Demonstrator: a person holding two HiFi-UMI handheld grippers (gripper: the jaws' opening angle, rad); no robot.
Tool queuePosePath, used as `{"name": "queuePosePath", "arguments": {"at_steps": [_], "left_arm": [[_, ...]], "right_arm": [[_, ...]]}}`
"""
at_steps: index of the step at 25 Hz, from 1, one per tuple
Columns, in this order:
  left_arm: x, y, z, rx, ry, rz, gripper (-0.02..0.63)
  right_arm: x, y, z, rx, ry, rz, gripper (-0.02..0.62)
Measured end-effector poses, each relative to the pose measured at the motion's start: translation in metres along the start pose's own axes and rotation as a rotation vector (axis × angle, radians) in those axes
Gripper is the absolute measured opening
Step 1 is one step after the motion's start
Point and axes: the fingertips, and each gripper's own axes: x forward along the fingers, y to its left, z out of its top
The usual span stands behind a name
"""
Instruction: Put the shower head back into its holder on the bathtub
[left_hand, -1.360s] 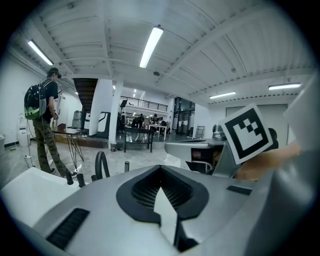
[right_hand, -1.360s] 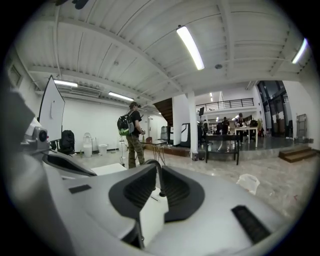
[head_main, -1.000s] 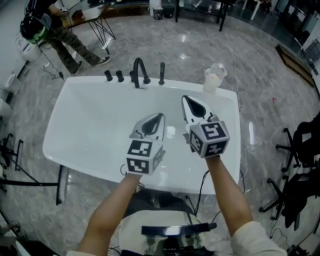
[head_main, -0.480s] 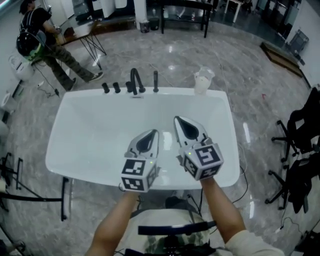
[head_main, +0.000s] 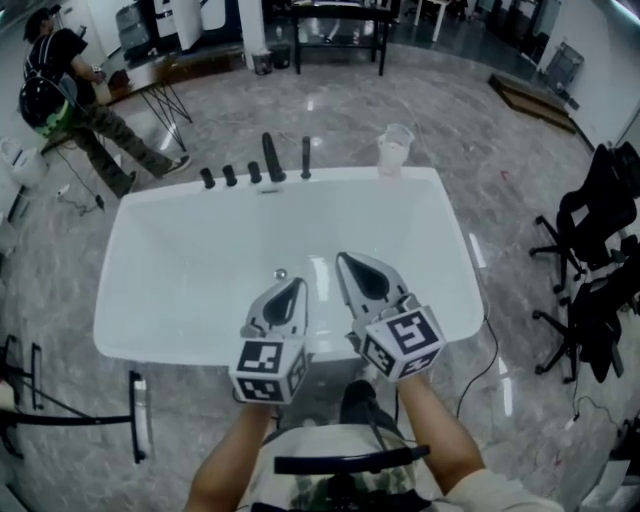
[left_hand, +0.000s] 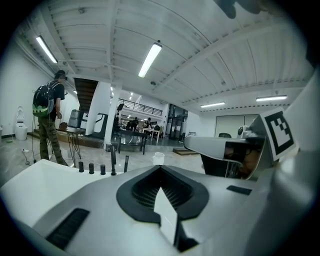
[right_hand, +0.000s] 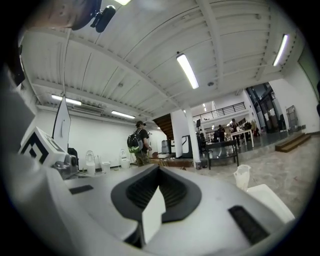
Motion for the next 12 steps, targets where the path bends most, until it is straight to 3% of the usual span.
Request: {"name": "queuePosePath", "arguments": {"at_steps": [12], "left_arm": [[-0.094,-0.013,-0.013,0.020,-0.018,-0.085,0.005]], "right_arm": [[-0.062,0.081,-0.007,-0.026,0.011,-0.132,0.005]]}}
